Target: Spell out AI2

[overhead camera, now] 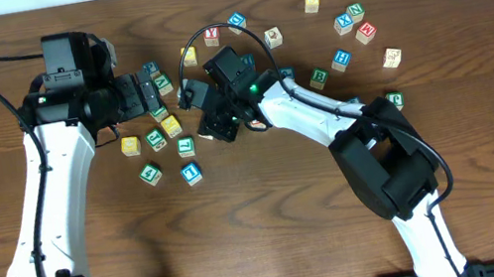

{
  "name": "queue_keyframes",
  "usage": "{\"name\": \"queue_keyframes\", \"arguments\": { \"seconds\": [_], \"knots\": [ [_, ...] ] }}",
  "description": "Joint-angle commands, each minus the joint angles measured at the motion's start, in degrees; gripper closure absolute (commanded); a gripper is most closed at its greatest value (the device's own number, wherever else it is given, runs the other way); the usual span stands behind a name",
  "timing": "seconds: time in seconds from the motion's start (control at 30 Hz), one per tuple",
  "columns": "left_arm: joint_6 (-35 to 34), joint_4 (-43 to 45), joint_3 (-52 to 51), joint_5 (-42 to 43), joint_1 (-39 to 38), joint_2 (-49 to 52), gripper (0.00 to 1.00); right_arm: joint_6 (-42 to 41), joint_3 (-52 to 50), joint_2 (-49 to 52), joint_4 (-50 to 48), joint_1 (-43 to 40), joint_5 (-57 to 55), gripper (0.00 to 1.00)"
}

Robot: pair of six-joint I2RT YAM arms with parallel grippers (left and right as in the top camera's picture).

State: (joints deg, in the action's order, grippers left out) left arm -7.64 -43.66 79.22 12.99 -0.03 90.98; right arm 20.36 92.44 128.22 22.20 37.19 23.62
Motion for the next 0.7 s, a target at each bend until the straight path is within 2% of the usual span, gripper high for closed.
{"name": "queue_keyframes", "arguments": {
  "seconds": [0.0, 0.13, 0.5, 0.67],
  "knots": [
    [0.11, -0.26, 0.66, -0.15, 0.35, -0.33, 0.02, 1.62, -0.37, 1.4, -1.75, -0.13, 2.08, 0.81],
    [0.11, -0.26, 0.66, -0.15, 0.35, -0.33, 0.02, 2.34, -0.37, 1.44, -3.76, -0.15, 2.99, 0.82],
    [0.11, -0.26, 0.66, -0.15, 0.35, -0.33, 0.02, 2.84, -0.37, 5.66, -9.27, -2.82, 15.93, 0.83],
    [0.11, -0.26, 0.66, -0.15, 0.35, -0.33, 0.02, 2.84, -0.37, 5.62, -9.75, -4.31, 17.4, 0.83]
  ]
}}
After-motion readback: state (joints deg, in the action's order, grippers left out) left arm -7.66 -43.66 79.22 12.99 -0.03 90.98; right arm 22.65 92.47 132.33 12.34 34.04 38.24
